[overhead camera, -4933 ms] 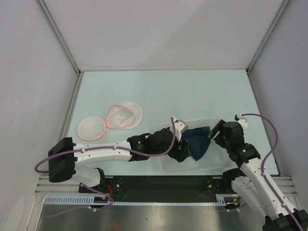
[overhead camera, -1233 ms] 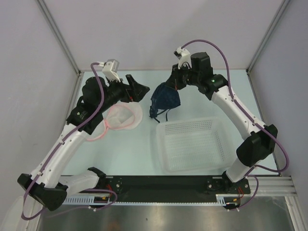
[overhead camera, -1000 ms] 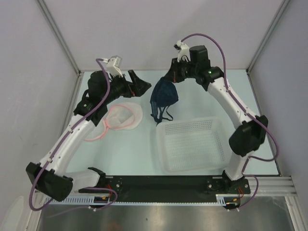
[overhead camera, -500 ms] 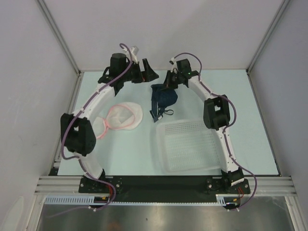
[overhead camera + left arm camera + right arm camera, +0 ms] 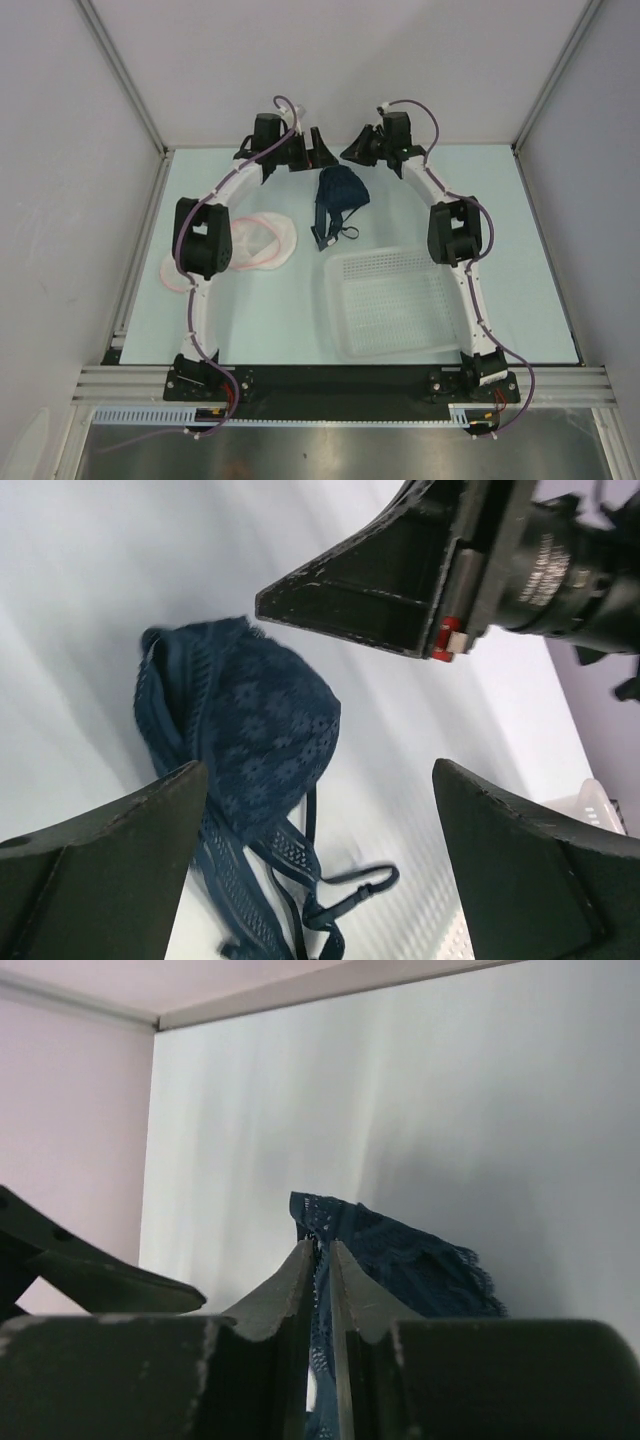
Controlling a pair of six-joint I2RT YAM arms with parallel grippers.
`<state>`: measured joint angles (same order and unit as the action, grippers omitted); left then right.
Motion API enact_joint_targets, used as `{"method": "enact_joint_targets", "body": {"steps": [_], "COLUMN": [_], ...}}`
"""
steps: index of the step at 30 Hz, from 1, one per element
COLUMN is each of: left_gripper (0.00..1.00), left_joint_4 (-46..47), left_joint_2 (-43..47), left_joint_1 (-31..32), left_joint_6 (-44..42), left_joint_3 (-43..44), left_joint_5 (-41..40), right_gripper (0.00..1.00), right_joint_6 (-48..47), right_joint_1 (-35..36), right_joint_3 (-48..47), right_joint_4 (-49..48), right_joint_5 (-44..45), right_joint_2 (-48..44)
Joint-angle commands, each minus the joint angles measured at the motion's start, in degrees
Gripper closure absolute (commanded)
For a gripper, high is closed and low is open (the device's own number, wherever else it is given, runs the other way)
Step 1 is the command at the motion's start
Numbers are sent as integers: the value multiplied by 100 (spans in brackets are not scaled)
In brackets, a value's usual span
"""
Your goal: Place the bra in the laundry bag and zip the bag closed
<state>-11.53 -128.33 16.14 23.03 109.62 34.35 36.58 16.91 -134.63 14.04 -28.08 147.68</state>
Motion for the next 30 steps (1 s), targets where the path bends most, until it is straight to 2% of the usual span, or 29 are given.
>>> {"method": "enact_joint_targets", "body": {"steps": [1, 4, 6, 9, 12, 13, 15, 16, 19, 24, 26, 30], "left_gripper": [0, 1, 0, 1, 0, 1, 2, 10, 29, 32, 36, 36], "left_joint_4": [801, 722, 574, 503, 433, 406, 327, 327, 248, -33, -199, -578], "left_joint_2": [-227, -525, -675, -684, -675, -693, -754, -772, -737, -439, -421, -684], "left_joint_1": [-146, -155, -155, -173, -216, -234, -295, -313, -383, -419, -419, -419], "left_joint_6": [281, 342, 360, 238, 167, 167, 211, 211, 272, 115, 88, -26], "left_joint_3": [551, 823, 964, 886, 780, 789, 745, 719, 552, 17, -55, 233], "left_joint_5": [617, 476, 250, 82, 19, 167, 422, 650, 618, 196, 46, 10], "right_gripper": [77, 68, 67, 64, 46, 34, 27, 23, 22, 22, 24, 32], "right_joint_6": [947, 1229, 1203, 574, -44, -472, -878, -1246, -1853, -2330, -2409, -2348], "right_joint_1": [-91, -100, -100, -91, -100, -117, -153, -153, -144, -100, -47, 225], "right_joint_3": [-397, -599, -818, -828, -513, -381, -231, -117, 339, 1191, 1359, 2000], "right_joint_4": [-648, -702, -622, -158, 414, 815, 1283, 1590, 2092, 2287, 2375, 2148], "right_joint_5": [285, 276, 189, 311, 426, 443, 461, 426, 495, 505, 549, 504], "right_joint_2": [332, 490, 534, 263, -290, -414, -731, -827, -1231, -1724, -1803, -2032]}}
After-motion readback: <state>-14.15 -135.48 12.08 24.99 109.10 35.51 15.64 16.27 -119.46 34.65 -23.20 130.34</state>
